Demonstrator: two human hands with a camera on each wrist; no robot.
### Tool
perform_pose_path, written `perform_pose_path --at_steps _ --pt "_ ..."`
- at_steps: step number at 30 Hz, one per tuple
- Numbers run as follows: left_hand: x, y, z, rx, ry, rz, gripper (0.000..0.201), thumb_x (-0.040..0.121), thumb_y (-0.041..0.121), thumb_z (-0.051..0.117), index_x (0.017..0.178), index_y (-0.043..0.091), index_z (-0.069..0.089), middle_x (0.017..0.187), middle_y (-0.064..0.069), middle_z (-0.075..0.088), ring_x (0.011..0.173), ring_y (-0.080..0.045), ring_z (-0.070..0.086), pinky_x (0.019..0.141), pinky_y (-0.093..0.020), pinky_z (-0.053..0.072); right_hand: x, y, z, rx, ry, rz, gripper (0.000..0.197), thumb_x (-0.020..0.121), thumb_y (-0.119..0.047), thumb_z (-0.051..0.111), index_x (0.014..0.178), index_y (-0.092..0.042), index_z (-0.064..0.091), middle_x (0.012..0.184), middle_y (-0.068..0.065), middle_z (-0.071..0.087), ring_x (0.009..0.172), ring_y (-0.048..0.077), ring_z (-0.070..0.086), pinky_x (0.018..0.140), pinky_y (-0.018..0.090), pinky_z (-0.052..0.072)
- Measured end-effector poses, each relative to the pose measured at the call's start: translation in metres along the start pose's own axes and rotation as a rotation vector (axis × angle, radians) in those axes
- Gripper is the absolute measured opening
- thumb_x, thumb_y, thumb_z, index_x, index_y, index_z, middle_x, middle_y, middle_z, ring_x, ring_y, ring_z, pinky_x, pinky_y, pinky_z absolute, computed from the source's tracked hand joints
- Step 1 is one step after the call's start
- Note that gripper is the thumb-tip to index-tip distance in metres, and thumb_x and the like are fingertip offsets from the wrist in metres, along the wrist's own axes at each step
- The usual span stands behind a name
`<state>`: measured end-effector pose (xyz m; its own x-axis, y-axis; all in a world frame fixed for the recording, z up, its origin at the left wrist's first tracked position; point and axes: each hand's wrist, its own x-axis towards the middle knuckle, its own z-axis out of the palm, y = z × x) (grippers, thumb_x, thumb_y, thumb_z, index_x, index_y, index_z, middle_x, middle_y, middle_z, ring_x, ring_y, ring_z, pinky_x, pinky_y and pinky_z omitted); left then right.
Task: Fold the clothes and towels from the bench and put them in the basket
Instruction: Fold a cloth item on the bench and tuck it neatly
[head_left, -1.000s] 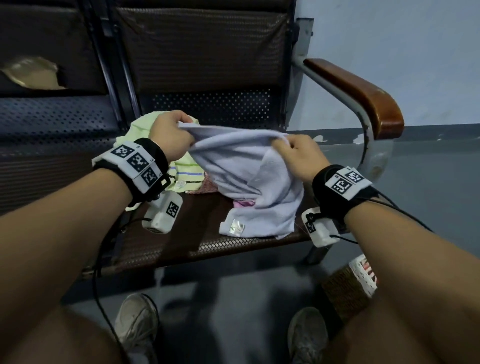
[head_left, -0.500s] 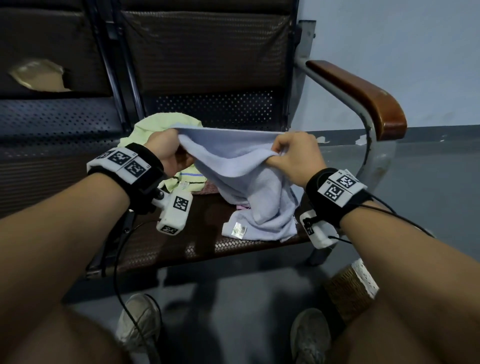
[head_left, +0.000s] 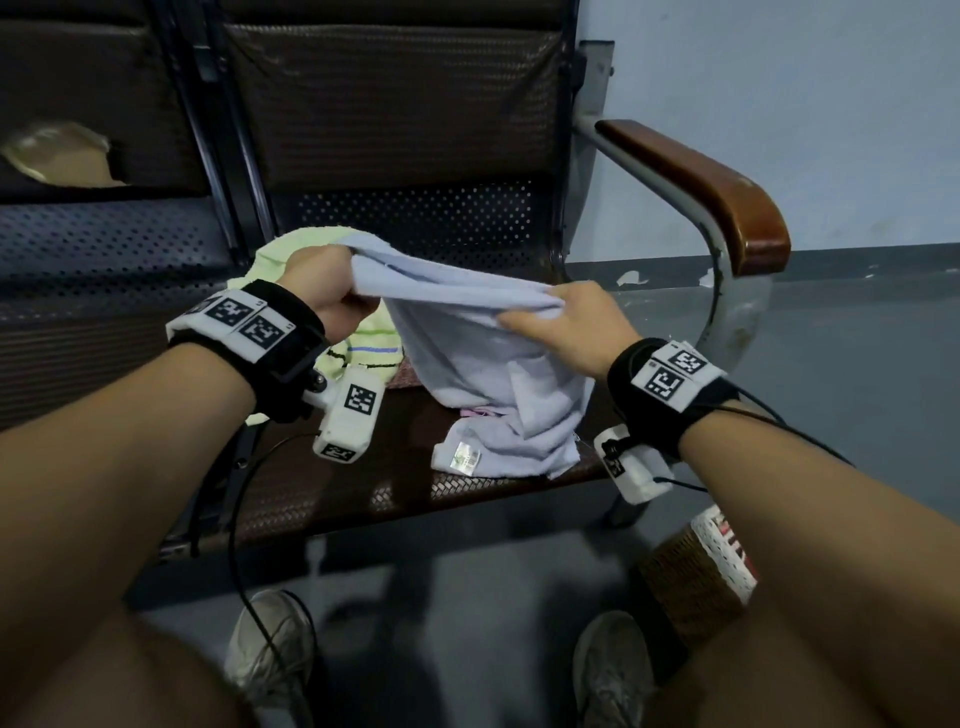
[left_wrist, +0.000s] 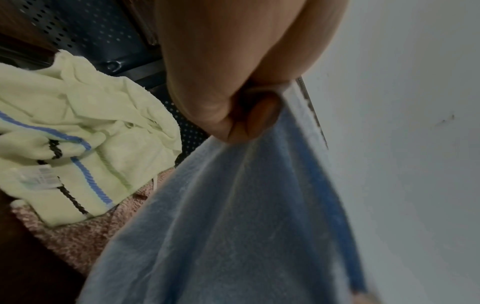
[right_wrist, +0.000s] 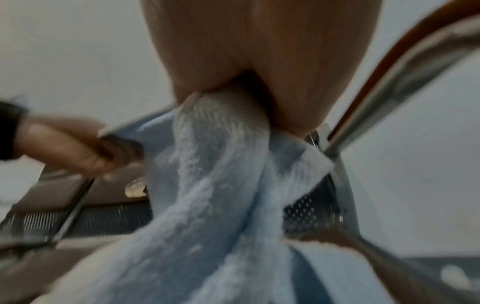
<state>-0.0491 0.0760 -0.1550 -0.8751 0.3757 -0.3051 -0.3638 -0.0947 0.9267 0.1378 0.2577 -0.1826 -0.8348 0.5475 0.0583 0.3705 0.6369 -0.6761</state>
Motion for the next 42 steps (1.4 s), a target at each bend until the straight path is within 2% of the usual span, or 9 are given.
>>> perform_pose_path --at_steps 5,12,17,22,29,33,36,39,42 --pt "0.013 0.004 -0.011 0.102 0.035 0.029 0.021 0.088 0.000 0.060 0.077 0.017 0.056 0.066 -0.001 0.043 0.045 -0.011 0.036 0.040 -0.024 0.022 -0.002 0.010 -0.006 -0.279 -0.151 -0.006 0.016 0.081 -0.017 0.071 0.090 -0.012 0.059 0.074 -0.003 0.053 0.067 0.018 0.050 0.055 0.025 0.036" --pt "0.014 -0.007 -0.010 0.298 -0.058 0.112 0.039 0.083 -0.018 0.049 0.082 0.021 0.049 0.072 -0.005 0.044 0.057 -0.016 0.040 0.046 -0.024 0.032 -0.006 0.023 -0.032 0.108 -0.164 0.033 0.021 0.091 -0.006 0.050 0.081 -0.013 0.067 0.075 0.009 0.059 0.071 0.019 0.053 0.068 0.035 0.042" --pt "0.014 -0.003 -0.019 0.399 -0.003 0.229 0.028 0.088 -0.009 0.051 0.081 0.017 0.058 0.073 -0.006 0.055 0.062 -0.017 0.048 0.053 -0.025 0.042 -0.005 0.040 -0.050 -0.192 -0.015 0.011 0.022 0.088 -0.041 0.074 0.073 -0.024 0.074 0.065 -0.009 0.063 0.063 0.005 0.055 0.058 0.023 0.039" --pt "0.014 -0.005 -0.032 0.421 0.020 0.146 0.024 0.093 -0.007 0.054 0.102 0.012 0.066 0.096 -0.010 0.064 0.083 -0.024 0.065 0.065 -0.029 0.062 -0.004 0.032 -0.049 -0.292 -0.049 -0.077 0.017 0.096 -0.019 0.059 0.085 -0.028 0.067 0.065 -0.013 0.056 0.063 0.008 0.053 0.059 0.023 0.036" --pt "0.002 0.021 -0.041 0.357 -0.227 0.238 0.033 0.089 -0.004 0.048 0.077 0.010 0.076 0.076 -0.006 0.069 0.067 -0.016 0.063 0.062 -0.024 0.055 0.003 0.011 -0.052 -0.262 0.173 -0.159 0.024 0.091 -0.005 0.042 0.076 -0.023 0.045 0.076 0.003 0.055 0.080 0.031 0.053 0.071 0.038 0.042" --pt "-0.004 0.031 -0.038 0.459 -0.270 0.393 0.020 0.083 0.015 0.061 0.084 -0.005 0.066 0.073 -0.008 0.058 0.064 -0.017 0.055 0.062 -0.028 0.045 0.006 -0.005 -0.074 -0.214 0.271 -0.230 0.021 0.087 0.003 0.040 0.097 -0.012 0.052 0.075 0.004 0.056 0.075 0.031 0.052 0.068 0.038 0.040" --pt "-0.008 0.043 -0.040 0.773 -0.332 0.539 0.028 0.078 0.031 0.083 0.099 0.015 0.074 0.091 0.008 0.074 0.081 -0.004 0.068 0.069 -0.020 0.053 0.009 -0.023 -0.094 -0.259 0.274 -0.250 0.037 0.088 0.000 0.040 0.116 -0.019 0.054 0.073 -0.007 0.053 0.067 0.017 0.050 0.063 0.032 0.034" --pt "-0.012 0.058 -0.038 0.925 -0.237 0.714 0.015 0.078 0.024 0.082 0.089 0.020 0.072 0.080 0.009 0.070 0.071 -0.005 0.060 0.065 -0.029 0.047 0.011 -0.041 -0.114 -0.547 0.257 -0.216 0.031 0.085 -0.003 0.044 0.096 -0.020 0.067 0.088 0.006 0.068 0.087 0.032 0.060 0.073 0.036 0.049" --pt "-0.020 0.074 -0.028 0.653 -0.185 0.704 0.010 0.089 0.027 0.073 0.080 0.022 0.073 0.056 0.016 0.060 0.051 0.002 0.047 0.049 -0.019 0.038 0.011 -0.057 -0.126 -0.527 0.264 -0.151 0.024 0.083 -0.005 0.043 0.076 -0.019 0.061 0.078 0.006 0.061 0.081 0.033 0.056 0.074 0.040 0.052"
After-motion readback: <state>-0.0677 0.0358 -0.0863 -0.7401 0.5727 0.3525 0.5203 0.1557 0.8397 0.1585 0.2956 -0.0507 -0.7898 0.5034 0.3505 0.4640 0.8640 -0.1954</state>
